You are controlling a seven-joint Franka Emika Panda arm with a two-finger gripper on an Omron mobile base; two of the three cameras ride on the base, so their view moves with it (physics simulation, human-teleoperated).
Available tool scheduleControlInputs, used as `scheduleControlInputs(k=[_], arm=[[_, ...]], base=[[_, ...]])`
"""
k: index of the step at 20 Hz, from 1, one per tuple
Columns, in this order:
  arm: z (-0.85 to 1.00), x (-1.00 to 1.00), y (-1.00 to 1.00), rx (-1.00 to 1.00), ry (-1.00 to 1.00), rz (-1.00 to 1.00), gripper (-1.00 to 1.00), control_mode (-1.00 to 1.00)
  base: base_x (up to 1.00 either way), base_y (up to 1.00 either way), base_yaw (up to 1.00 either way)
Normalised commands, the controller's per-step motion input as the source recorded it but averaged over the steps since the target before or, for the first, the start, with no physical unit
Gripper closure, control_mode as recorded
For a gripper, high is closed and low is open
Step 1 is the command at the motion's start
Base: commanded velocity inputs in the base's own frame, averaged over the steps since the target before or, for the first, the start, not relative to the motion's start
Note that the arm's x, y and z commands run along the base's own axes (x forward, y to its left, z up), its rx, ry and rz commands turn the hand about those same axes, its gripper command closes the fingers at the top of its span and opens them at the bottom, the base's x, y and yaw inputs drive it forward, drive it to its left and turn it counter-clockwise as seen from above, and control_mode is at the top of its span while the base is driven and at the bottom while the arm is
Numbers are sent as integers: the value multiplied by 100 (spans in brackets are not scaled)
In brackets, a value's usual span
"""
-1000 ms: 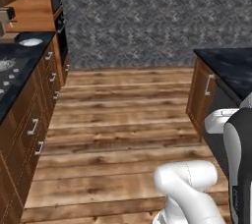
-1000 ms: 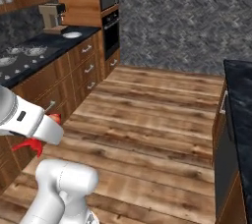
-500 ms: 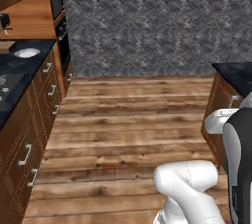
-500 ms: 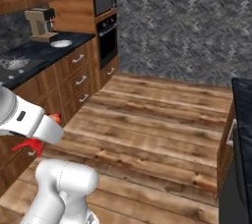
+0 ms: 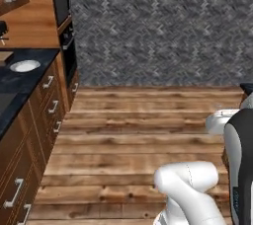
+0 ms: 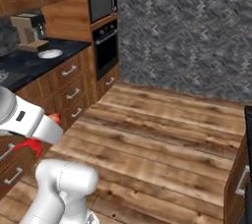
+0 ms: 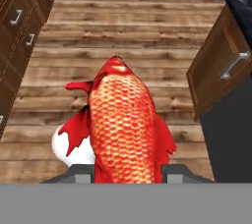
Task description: Pick fish from the fridge and place it on the plate on the counter.
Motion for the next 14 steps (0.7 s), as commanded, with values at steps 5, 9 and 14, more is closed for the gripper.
scheduleControlInputs(k=[5,9,14], arm=[[0,0,0,0,0,0,100,100],[0,0,0,0,0,0,100,100],[0,0,0,0,0,0,100,100]], base=[[100,-27,18],[100,-43,26],[100,-16,45]])
